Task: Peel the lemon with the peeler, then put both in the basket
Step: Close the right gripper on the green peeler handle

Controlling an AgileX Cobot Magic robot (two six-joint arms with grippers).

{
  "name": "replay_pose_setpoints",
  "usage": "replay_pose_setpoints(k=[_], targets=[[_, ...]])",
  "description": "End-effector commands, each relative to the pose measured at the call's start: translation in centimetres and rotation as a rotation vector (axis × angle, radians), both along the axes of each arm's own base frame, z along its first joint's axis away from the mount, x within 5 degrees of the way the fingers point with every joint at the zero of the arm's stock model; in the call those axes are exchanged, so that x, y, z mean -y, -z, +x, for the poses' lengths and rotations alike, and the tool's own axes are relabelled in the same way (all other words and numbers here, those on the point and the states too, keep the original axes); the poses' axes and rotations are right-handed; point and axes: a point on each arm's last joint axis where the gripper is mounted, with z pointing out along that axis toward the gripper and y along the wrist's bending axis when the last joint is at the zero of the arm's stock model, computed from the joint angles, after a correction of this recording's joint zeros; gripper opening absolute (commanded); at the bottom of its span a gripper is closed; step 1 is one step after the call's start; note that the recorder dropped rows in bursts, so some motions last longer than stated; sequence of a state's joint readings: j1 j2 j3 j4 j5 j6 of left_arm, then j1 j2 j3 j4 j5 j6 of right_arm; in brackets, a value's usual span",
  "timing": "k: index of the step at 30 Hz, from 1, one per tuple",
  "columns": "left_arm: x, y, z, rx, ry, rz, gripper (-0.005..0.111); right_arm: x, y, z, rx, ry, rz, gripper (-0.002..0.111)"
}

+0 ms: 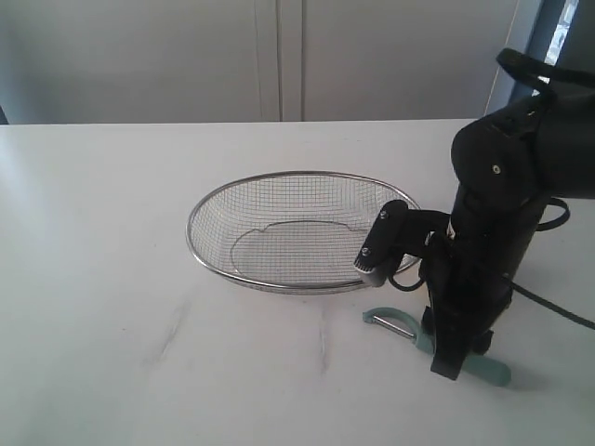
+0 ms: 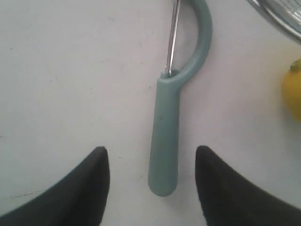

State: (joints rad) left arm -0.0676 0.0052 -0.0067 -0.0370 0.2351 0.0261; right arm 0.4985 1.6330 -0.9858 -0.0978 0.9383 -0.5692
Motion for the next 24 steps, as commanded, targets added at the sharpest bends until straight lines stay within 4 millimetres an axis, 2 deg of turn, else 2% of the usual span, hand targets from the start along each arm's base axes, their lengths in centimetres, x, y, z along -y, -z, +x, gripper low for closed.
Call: replay_pose_setpoints(k=[1,7,13,16,24], targets=[[0.1,0.2,0.0,-0.001,0.006,-0.012,0.000,-0.2,0.8,0.5,0.006,-0.023,-0.010,0.052],[0.1,0.2,0.0,-0.001,0.006,-0.012,0.000,-0.1,1.6,0.6,0.002,-0.036,-0.032,0.052],[0.1,0.2,0.0,-0.001,0.006,-0.012,0.000,0.9,2.9,0.1,0.030,-0.046,-0.094,0.051],[0.1,0.2,0.0,-0.001,0.006,-0.012,0.000,1.0,3.4,-0.1,0.044,-0.041,-0.082,0.047],[0.1,0.2,0.0,-0.001,0.006,-0.012,0.000,1.2,4.5,-0.7,0.055,-0.053,-0.063,0.047]])
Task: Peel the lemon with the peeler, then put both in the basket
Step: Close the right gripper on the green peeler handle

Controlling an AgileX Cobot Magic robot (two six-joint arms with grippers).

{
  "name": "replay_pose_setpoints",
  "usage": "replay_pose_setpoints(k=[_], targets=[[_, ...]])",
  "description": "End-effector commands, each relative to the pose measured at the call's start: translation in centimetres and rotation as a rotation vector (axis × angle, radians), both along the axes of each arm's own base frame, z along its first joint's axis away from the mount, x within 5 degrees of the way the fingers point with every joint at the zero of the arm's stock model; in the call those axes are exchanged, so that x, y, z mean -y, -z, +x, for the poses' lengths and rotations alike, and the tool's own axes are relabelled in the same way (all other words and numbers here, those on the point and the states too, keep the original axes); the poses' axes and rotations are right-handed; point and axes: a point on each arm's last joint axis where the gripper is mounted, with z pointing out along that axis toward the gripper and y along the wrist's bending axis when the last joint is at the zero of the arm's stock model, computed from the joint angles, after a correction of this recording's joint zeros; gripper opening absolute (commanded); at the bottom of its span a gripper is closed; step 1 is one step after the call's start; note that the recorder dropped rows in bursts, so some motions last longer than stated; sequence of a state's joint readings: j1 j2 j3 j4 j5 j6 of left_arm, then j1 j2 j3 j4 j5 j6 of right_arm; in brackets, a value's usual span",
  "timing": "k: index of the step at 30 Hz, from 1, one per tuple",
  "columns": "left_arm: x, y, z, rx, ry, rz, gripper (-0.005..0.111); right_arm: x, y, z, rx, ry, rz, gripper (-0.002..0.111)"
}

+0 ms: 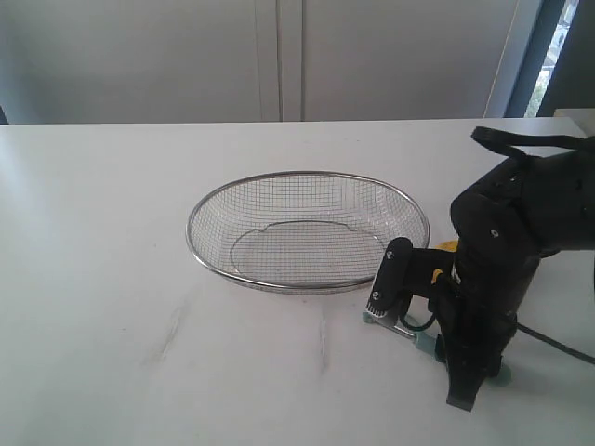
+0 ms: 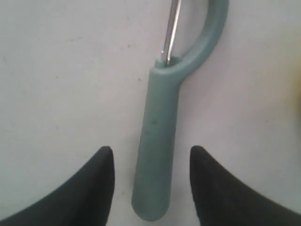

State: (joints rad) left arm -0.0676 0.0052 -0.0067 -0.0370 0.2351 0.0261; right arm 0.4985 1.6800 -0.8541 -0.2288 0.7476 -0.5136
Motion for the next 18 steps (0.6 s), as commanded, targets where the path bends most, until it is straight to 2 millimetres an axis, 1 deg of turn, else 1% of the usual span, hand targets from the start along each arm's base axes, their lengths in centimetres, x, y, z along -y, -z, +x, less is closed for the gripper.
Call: replay_pose_setpoints(k=[1,9,13,18], targets=[[0.1,0.2,0.0,-0.001,0.006,-0.012,0.000,0.2,0.6,-0.2,0.009,-0.004,0.006,0.047],[0.1,0.2,0.0,-0.001,0.006,-0.012,0.000,0.0,0.8,0.2,0.049,-0.002,0.033,0.047],[0.1,0.2,0.0,-0.001,0.006,-0.012,0.000,1.0,1.0,0.4,0.050,0.057,0.039,0.047],[0.1,0.2,0.0,-0.001,0.006,-0.012,0.000,1.2,1.5,0.2,0.054,0.070,0.058,0.047]])
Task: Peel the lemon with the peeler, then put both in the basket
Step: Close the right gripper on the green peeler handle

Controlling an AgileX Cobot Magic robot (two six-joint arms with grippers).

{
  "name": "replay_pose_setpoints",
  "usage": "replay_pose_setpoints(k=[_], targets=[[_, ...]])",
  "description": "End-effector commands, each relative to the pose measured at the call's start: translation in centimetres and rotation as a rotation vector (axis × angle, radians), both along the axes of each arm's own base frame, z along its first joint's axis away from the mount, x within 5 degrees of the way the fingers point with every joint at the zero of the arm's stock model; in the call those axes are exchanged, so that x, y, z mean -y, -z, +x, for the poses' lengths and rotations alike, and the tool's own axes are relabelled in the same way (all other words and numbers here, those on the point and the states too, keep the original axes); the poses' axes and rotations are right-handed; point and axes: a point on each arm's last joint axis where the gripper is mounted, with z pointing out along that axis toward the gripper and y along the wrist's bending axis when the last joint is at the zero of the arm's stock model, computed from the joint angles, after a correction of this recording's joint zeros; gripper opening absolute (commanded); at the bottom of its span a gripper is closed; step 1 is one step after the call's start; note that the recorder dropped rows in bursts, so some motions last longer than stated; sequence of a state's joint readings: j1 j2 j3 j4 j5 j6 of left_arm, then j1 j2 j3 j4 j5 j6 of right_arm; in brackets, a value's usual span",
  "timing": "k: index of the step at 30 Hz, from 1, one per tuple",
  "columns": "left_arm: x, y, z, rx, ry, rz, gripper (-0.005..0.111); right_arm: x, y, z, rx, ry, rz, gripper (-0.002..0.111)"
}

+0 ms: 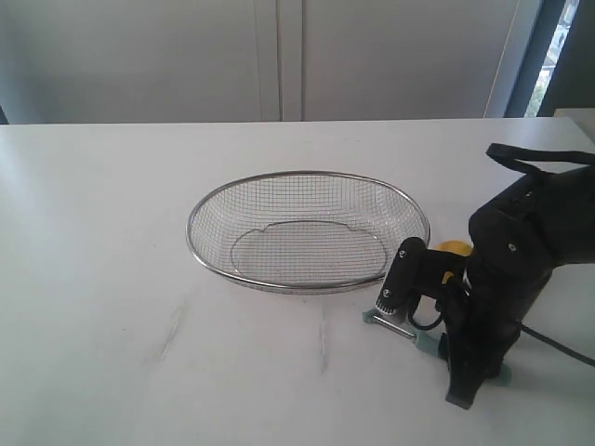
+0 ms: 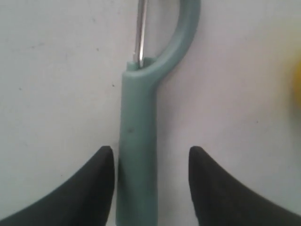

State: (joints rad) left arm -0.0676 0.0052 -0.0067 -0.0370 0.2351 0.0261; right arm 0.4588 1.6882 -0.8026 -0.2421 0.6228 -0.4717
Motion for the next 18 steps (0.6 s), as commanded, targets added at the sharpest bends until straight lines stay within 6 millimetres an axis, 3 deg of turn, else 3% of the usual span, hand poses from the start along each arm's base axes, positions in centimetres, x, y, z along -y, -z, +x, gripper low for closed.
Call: replay_pose_setpoints(k=[1,18], targets=[[0.1,0.2,0.0,-0.001,0.006,-0.012,0.000,0.3,0.4,-0.2,-0.001,0.019,0.012,0.047],[0.1,0.2,0.0,-0.001,0.006,-0.012,0.000,0.2,2.0,-0.1,-0.035,0.017,0.003,0.042]])
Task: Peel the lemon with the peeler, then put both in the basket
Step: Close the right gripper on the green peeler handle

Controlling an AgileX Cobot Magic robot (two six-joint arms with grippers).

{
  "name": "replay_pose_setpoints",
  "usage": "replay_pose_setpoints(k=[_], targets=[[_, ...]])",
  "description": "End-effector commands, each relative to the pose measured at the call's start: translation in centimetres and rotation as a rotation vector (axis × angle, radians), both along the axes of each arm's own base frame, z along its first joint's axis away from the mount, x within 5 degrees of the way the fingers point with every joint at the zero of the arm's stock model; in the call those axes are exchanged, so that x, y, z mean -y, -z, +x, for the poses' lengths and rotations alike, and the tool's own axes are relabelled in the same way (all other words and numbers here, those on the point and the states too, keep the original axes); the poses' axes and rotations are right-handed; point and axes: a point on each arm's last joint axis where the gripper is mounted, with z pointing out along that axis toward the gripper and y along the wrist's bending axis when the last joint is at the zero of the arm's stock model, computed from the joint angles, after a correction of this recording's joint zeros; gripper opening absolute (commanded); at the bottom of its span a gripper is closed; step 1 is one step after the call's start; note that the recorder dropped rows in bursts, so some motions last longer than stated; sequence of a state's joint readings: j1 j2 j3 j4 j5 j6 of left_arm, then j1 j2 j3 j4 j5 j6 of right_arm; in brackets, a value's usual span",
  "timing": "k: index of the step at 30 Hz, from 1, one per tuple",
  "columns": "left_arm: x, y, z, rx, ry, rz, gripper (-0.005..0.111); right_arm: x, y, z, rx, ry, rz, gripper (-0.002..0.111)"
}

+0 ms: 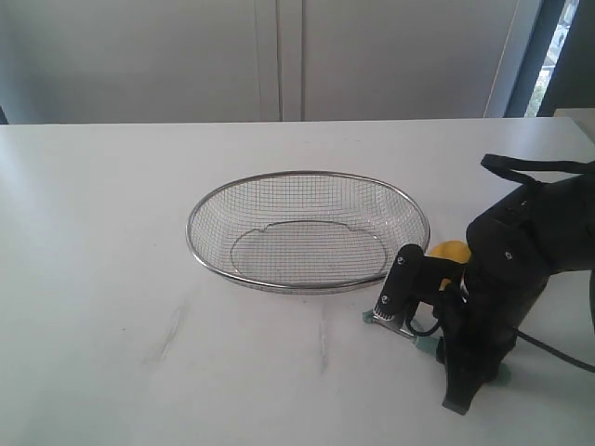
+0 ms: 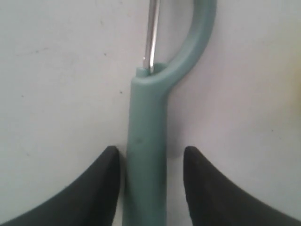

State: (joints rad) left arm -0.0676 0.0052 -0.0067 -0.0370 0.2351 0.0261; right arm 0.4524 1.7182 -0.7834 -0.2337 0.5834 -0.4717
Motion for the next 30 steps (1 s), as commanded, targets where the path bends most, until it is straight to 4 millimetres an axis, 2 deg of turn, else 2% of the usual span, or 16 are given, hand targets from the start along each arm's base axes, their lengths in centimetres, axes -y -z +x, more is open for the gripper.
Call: replay_pose_setpoints(k=[1,5,11,17,23,30], targets=[[0.1,0.2,0.0,-0.001,0.006,-0.012,0.000,0.1,0.8,0.0,-0.020,0.010,-0.004,0.042],[0.1,0.2,0.0,-0.001,0.006,-0.012,0.000,0.2,0.8,-0.1,-0.033,0.014,-0.012,0.033],[0.1,0.2,0.0,-0.001,0.006,-0.012,0.000,0.3,0.8,-0.4,-0.065,0.028,-0.027,0.001],[0.1,0.2,0.0,-0.001,0.006,-0.012,0.000,0.7,-0.8,-1.0,-0.068,0.050,-0.028,0.000],[0.1,0.2,0.0,-0.001,0.006,-0.012,0.000,0.8,-3.9,-2.1,-0.034,0.097,0.034,0.000],[0.1,0.2,0.0,-0.001,0.006,-0.012,0.000,0.8,-6.5,-3.9,-0.062,0.201,0.130,0.000]])
